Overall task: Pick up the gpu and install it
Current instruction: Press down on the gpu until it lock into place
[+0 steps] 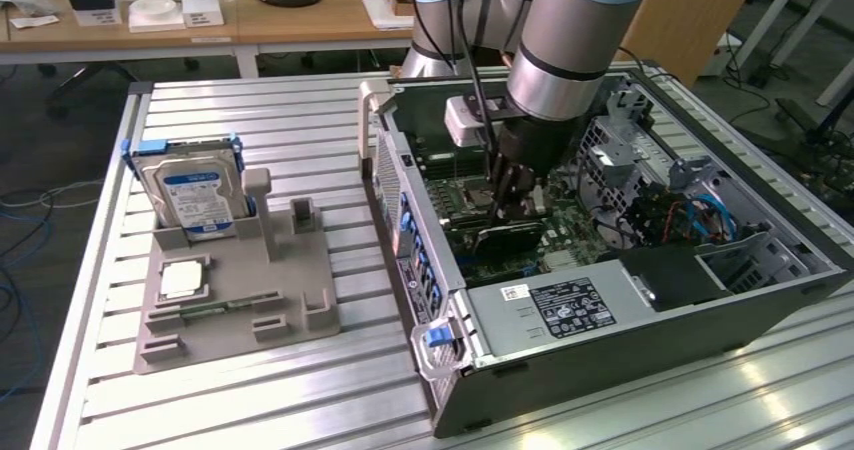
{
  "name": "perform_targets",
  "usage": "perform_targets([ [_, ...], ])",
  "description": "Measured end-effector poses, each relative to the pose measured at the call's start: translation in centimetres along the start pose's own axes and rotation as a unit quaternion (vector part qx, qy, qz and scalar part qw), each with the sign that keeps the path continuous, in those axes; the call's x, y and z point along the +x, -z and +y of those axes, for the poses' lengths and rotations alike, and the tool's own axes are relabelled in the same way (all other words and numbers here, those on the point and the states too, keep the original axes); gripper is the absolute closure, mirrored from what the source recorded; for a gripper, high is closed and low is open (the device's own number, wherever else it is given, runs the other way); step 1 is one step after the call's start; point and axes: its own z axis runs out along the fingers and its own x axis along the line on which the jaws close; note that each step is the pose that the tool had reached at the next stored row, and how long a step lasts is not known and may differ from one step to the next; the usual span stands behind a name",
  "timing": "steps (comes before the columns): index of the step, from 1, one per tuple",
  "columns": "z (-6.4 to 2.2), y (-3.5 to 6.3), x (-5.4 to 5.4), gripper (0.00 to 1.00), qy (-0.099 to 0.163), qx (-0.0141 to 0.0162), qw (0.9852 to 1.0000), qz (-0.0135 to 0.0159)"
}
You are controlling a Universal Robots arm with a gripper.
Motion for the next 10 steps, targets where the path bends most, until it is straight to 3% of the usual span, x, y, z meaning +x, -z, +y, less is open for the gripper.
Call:
perform_targets([
  [10,1.84,-0.32,0.0,0.89,0.0,0.0,1.0,0.0001],
])
